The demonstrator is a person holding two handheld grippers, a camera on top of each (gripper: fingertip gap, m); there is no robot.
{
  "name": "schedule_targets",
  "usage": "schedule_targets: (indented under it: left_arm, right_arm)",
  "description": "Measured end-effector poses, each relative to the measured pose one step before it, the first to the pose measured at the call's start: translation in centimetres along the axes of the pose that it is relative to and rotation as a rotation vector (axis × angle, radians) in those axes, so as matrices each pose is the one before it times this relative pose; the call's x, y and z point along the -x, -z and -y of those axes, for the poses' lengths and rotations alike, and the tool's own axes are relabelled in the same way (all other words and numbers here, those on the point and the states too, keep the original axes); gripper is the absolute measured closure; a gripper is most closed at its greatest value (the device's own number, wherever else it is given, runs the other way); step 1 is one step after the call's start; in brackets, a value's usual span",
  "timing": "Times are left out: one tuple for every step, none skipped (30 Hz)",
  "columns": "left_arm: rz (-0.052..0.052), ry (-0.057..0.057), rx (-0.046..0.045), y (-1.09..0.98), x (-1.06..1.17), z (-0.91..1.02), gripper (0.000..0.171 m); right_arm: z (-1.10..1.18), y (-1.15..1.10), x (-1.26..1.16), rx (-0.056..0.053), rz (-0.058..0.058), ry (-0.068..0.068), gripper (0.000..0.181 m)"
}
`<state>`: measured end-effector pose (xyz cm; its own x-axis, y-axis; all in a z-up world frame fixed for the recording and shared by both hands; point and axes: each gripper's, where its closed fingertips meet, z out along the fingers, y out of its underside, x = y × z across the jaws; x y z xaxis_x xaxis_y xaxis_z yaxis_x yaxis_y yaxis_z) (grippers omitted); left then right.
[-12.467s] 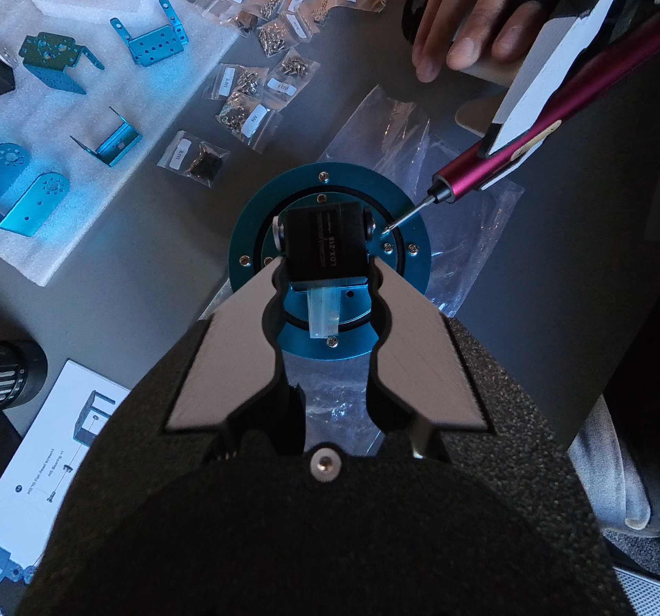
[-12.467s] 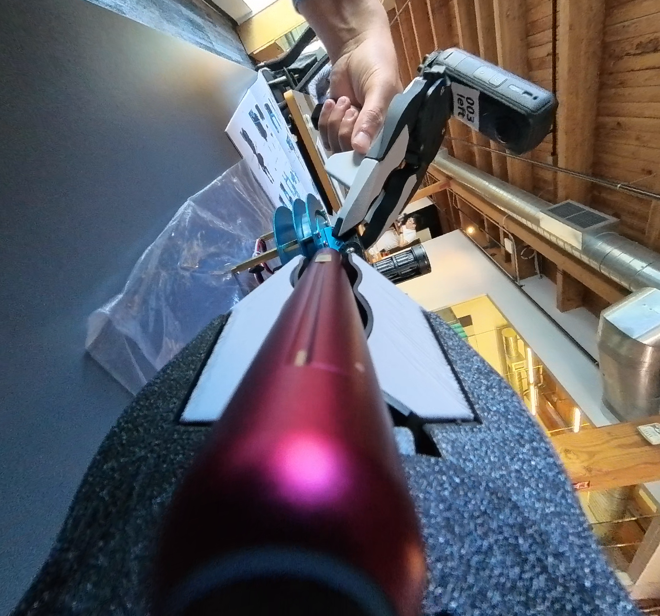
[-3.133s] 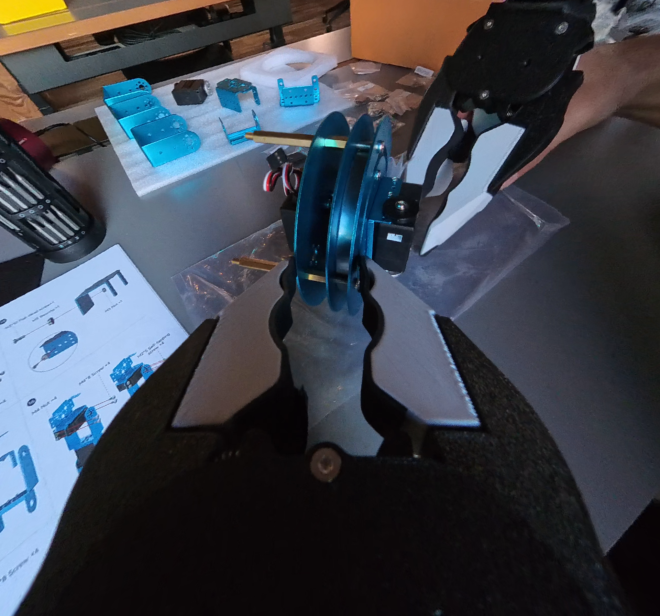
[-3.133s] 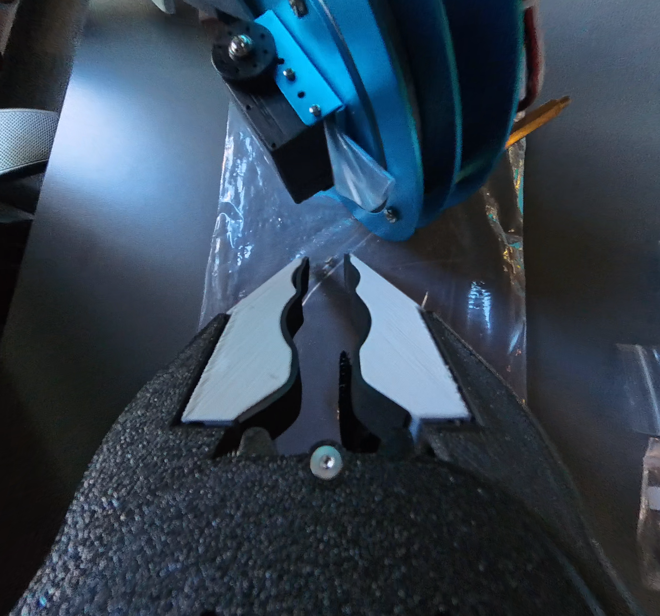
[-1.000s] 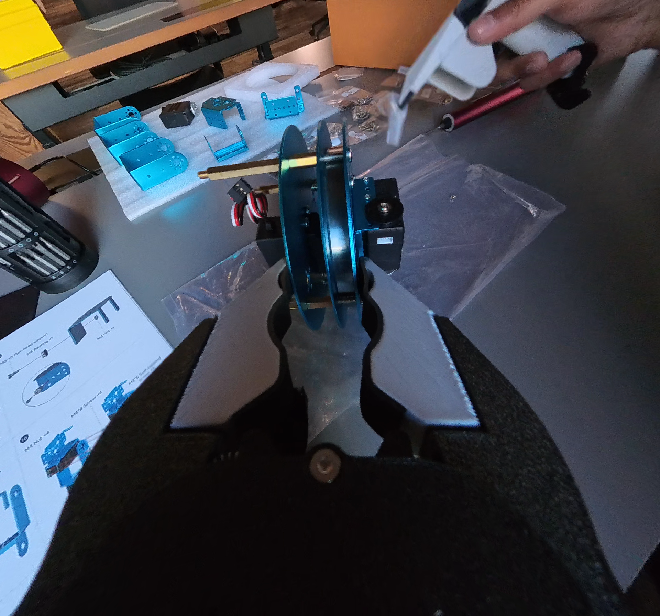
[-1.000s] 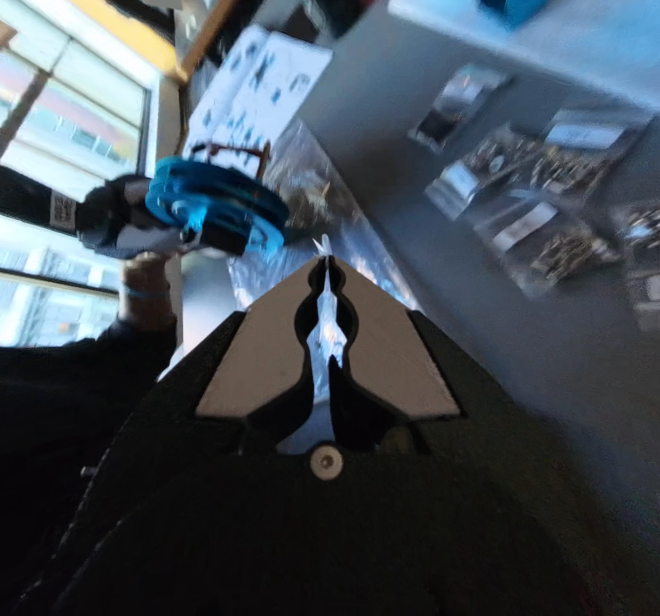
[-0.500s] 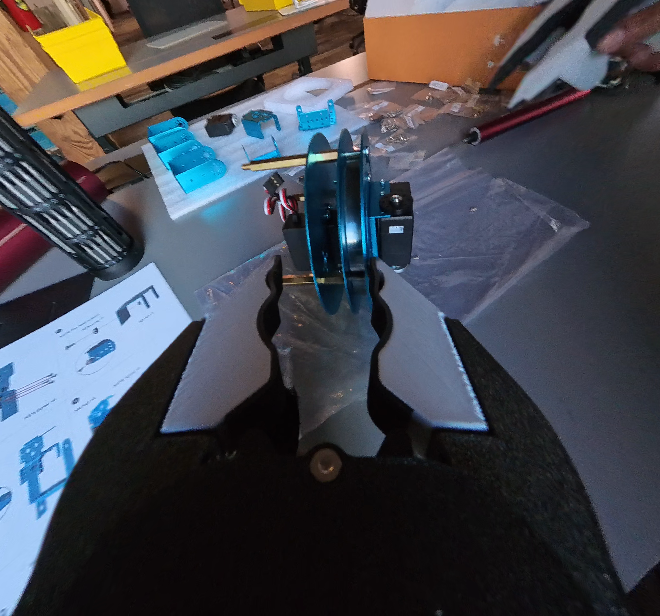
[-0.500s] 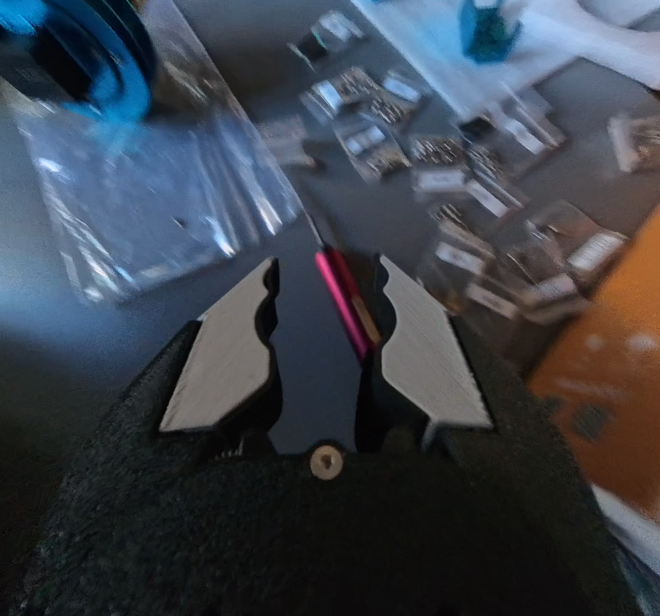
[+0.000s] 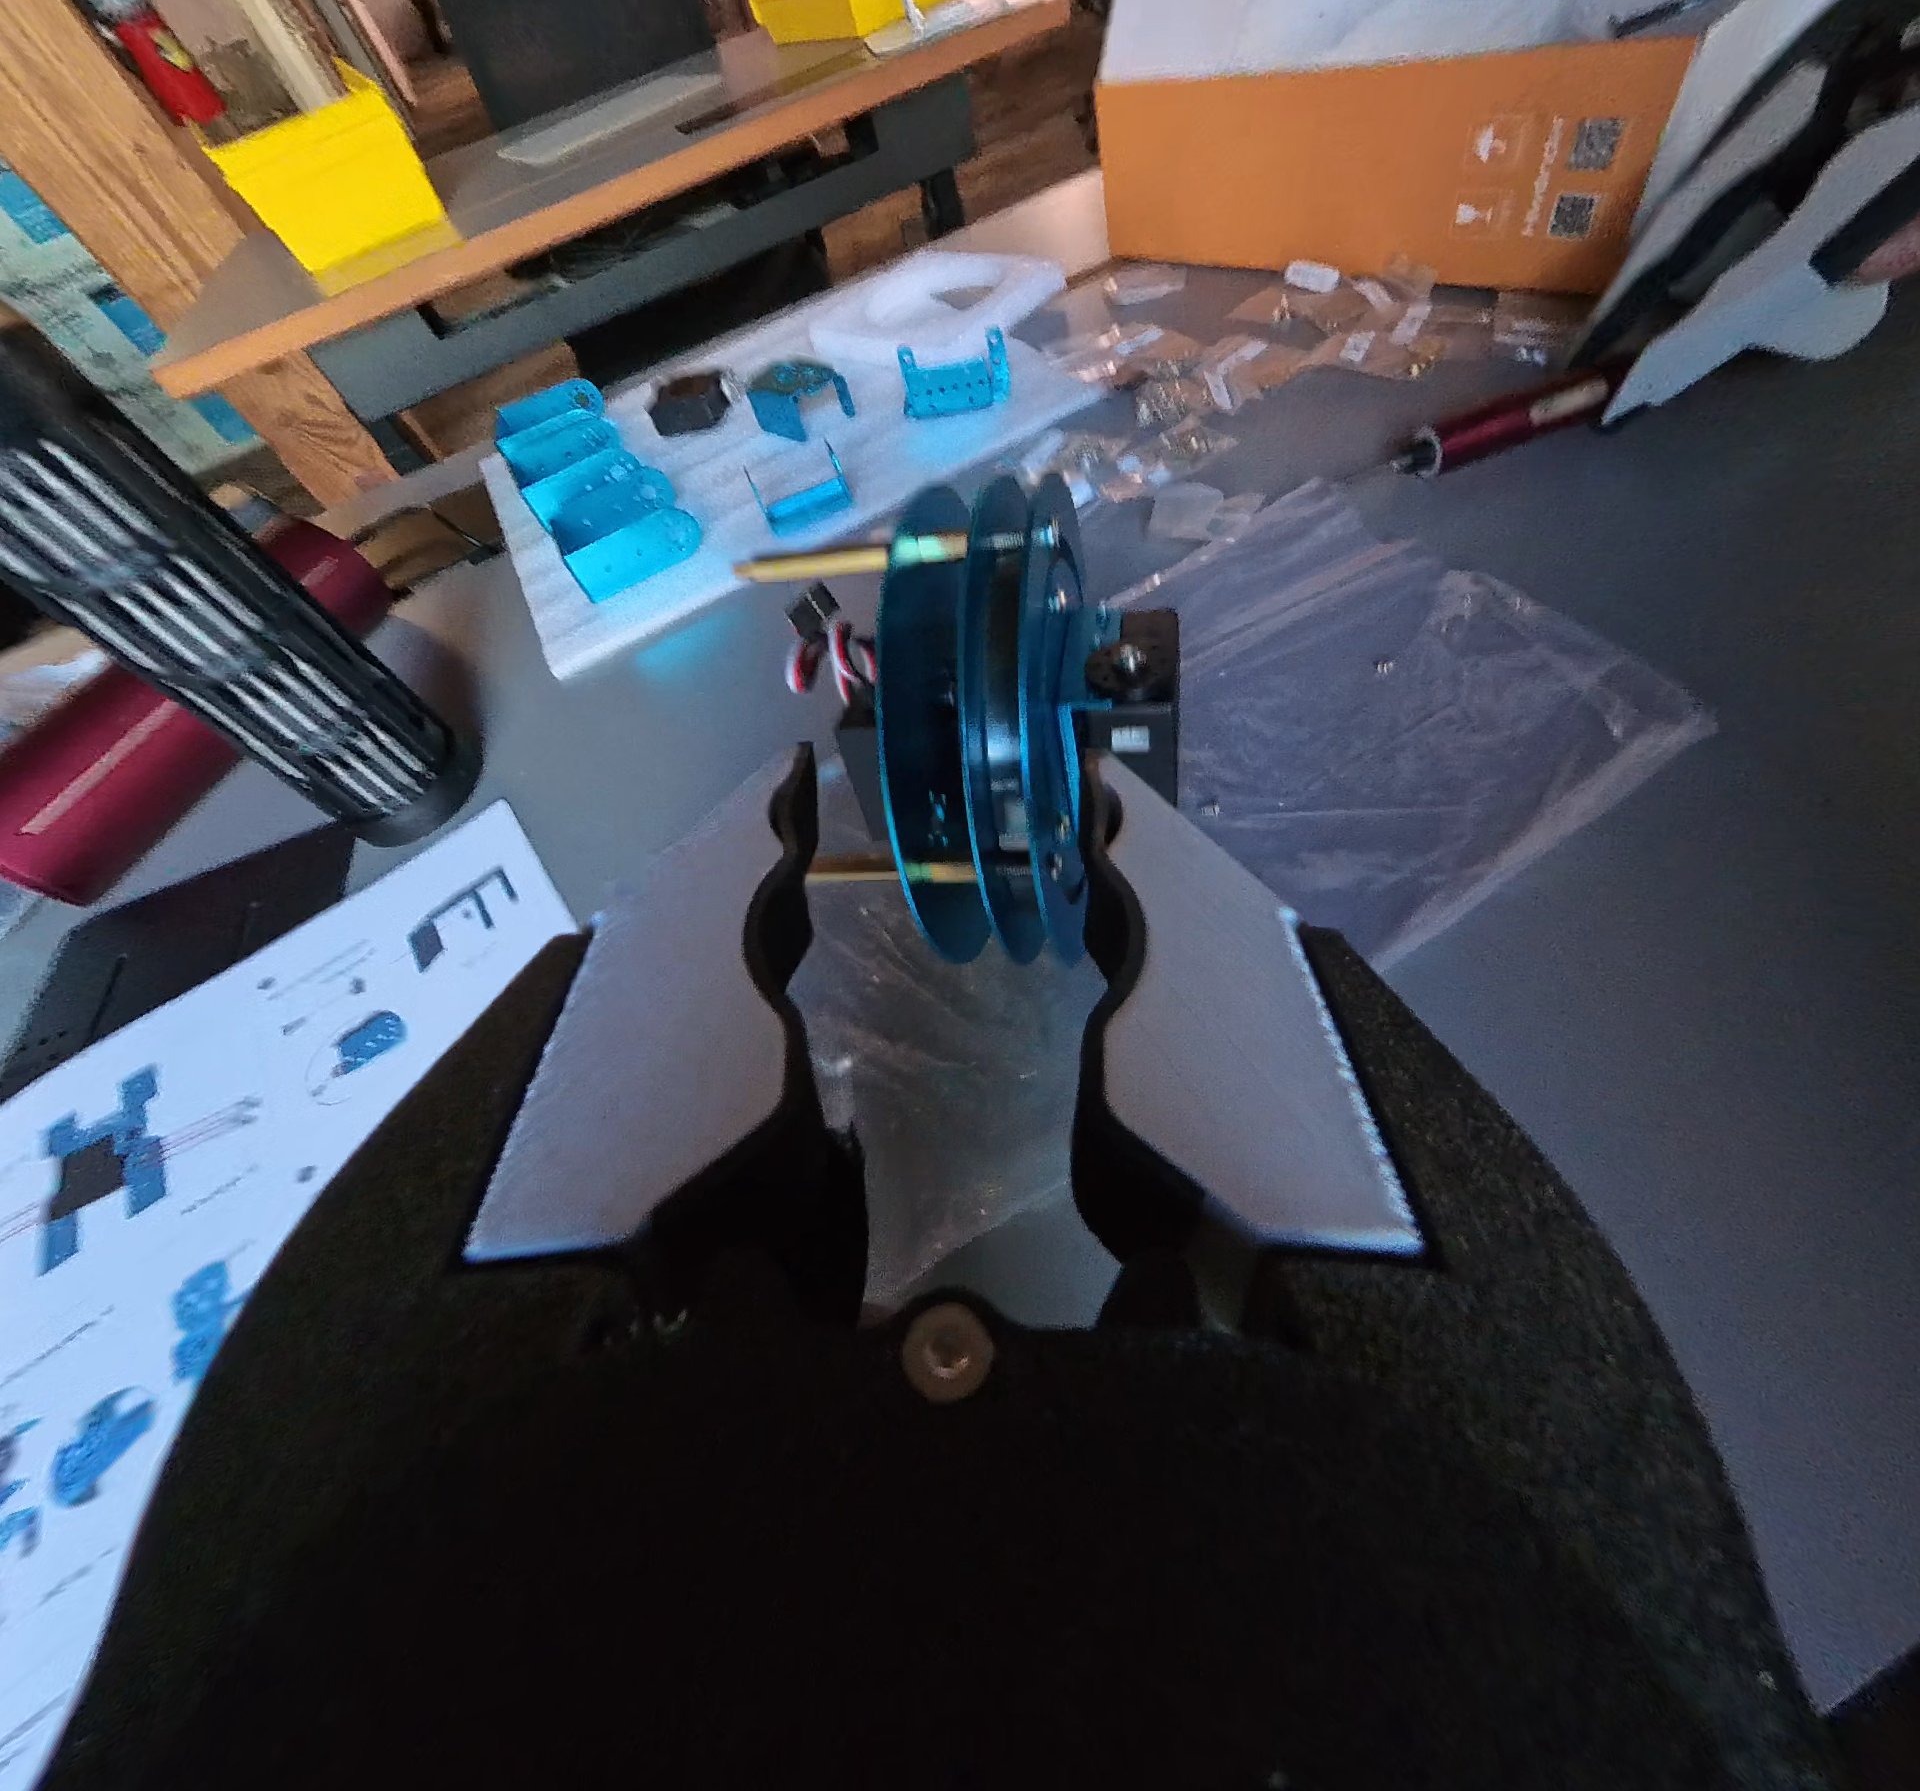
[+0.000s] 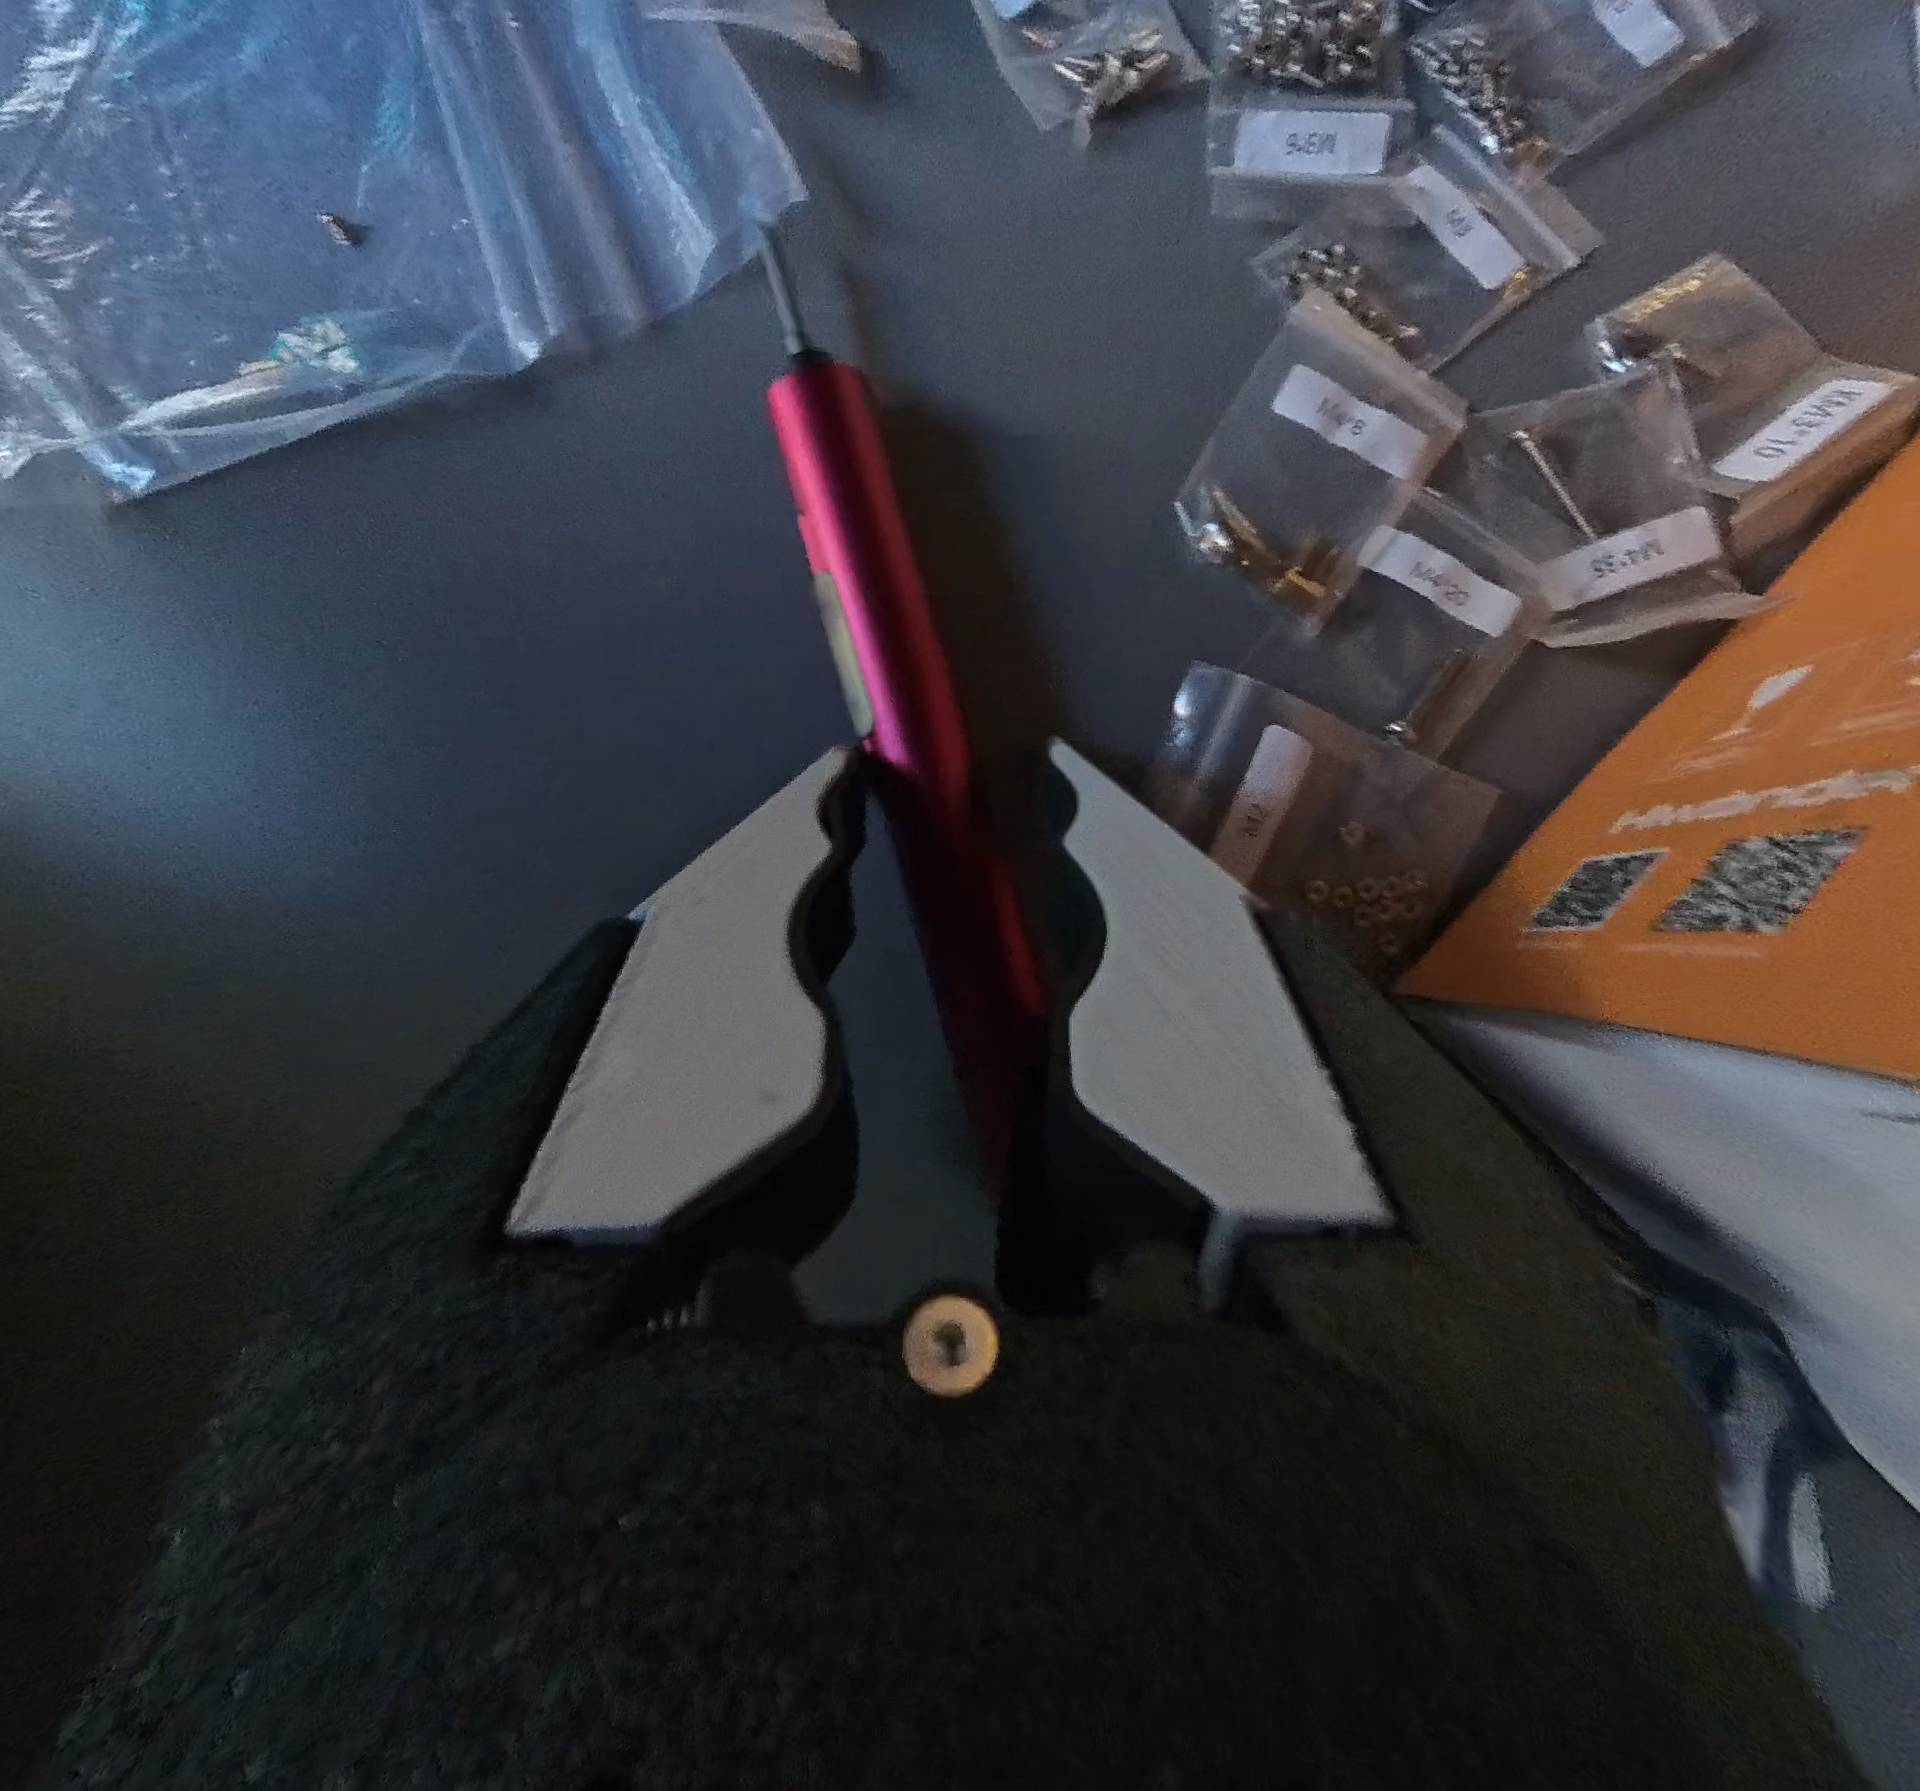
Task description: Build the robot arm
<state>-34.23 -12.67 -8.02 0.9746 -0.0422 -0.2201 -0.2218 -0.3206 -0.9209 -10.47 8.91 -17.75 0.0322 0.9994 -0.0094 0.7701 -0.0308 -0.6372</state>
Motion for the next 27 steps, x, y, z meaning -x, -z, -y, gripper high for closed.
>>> schedule_targets:
  left_arm:
    - [0.0199,-0.0068,-0.02532,0.421,0.021,1.049,0.121]
    - [0.0069,-0.0128,-0.02702,0.367,-0.296,1.287,0.122]
    - [-0.0039,-0.0219,-0.02002,0.135,-0.635,1.352,0.122]
    - [-0.0138,-0.0377,-0.00972,-0.164,-0.986,1.259,0.122]
    - [-0.0109,-0.0541,-0.01388,-0.422,-1.189,1.337,0.122]
    - [-0.0109,-0.0666,-0.01935,-0.679,-1.43,1.388,0.122]
    - [-0.0311,-0.0828,-0.0049,-0.958,-1.926,1.105,0.121]
    - [-0.0252,-0.106,0.01471,-1.256,-1.896,0.714,0.121]
    - [0.0109,-0.1282,0.03233,-1.502,-1.33,0.355,0.12]
    - [0.0344,-0.1474,0.04451,-1.573,-0.928,0.134,0.115]
    - [0.055,-0.1539,0.04822,-1.528,-0.568,0.112,0.105]
    - [0.057,-0.1327,0.03423,-1.398,-0.474,0.336,0.101]
    - [0.0406,-0.1018,0.01449,-1.145,-0.549,0.549,0.095]
    - [0.0333,-0.0709,0.00008,-0.923,-0.435,0.674,0.091]
    - [0.033,-0.0448,-0.00407,-0.729,-0.149,0.631,0.091]
    - [0.0081,-0.029,-0.00336,-0.581,-0.338,0.487,0.091]
    - [0.0119,-0.0123,0.00057,-0.487,-0.141,0.381,0.091]
    - [0.0394,-0.0073,0.0055,-0.395,0.422,0.23,0.095]
    - [0.0518,-0.0019,0.00459,-0.303,0.724,0.152,0.109]
    - [0.045,0.0042,0.00355,-0.229,0.704,0.086,0.124]
    - [0.0394,0.0004,0.0037,-0.133,0.706,0.048,0.144]
    - [0.0191,0.0086,0.00286,-0.102,0.49,0.067,0.152]
    - [0.0044,0.0308,0.00765,-0.159,0.362,-0.021,0.153]
    - [-0.0075,0.0431,0.00122,-0.188,0.254,-0.031,0.153]
    - [0.0014,0.0503,-0.0067,-0.167,0.497,0.02,0.153]
    - [0.0032,0.0457,-0.00439,-0.133,0.65,-0.023,0.153]
    - [0.0039,0.048,0.01186,-0.171,0.698,-0.243,0.153]
  right_arm:
    - [0.027,-0.038,0.448,-0.0031,0.0182,0.0167,0.161]
    - [0.029,-0.013,-0.103,-0.0015,-0.0231,0.0257,0.161]
    - [-0.015,0.049,0.143,0.0029,-0.002,0.0209,0.161]
    - [-0.01,0.132,0.331,0.0094,0.0185,0.0157,0.162]
    - [0.059,0.09,0.33,0.0056,0.019,0.0125,0.162]
    - [0.181,0.124,0.15,0.0009,0.0055,0.0068,0.162]
    - [0.359,0.227,0.167,-0.0087,0.0072,0.002,0.162]
    - [0.492,0.335,0.369,-0.0132,0.0228,-0.0069,0.161]
    - [0.648,0.429,0.48,-0.0163,0.0266,-0.002,0.161]
    - [0.881,0.53,0.539,-0.0244,0.0274,0.0032,0.161]
    - [0.908,0.552,0.708,-0.0159,0.0378,0.0006,0.161]
    - [1.016,0.539,0.697,-0.0165,0.0302,0.0074,0.161]
    - [0.99,0.5,0.644,-0.0119,0.0233,0.0102,0.162]
    - [1.072,0.457,0.502,-0.0168,0.009,0.0193,0.163]
    - [1.101,0.439,0.503,-0.0197,0.0099,0.0159,0.163]
    - [0.904,0.346,0.663,-0.0068,0.0243,0.0097,0.163]
    - [0.863,0.325,0.594,-0.0058,0.0139,0.0184,0.163]
    - [0.856,0.299,0.542,-0.0063,0.0067,0.0207,0.162]
    - [0.601,0.234,0.592,0.0086,0.0093,0.0187,0.162]
    - [0.491,0.213,0.362,0.0107,-0.0073,0.0277,0.161]
    - [0.301,0.188,-0.004,0.0178,-0.0231,0.0211,0.161]
    - [0.094,0.124,-0.149,0.0228,-0.0236,0.0166,0.161]
    - [0.12,0.15,-0.125,0.0111,-0.0157,0.0106,0.162]
    - [0.407,0.268,-0.155,-0.0148,-0.0116,0.0041,0.161]
    - [0.67,0.439,-0.179,-0.0366,-0.0144,0.0138,0.161]
    - [0.767,0.646,-0.109,-0.0465,-0.0199,0.0276,0.16]
    - [0.922,1.125,-0.489,-0.0554,-0.0516,0.0206,0.153]
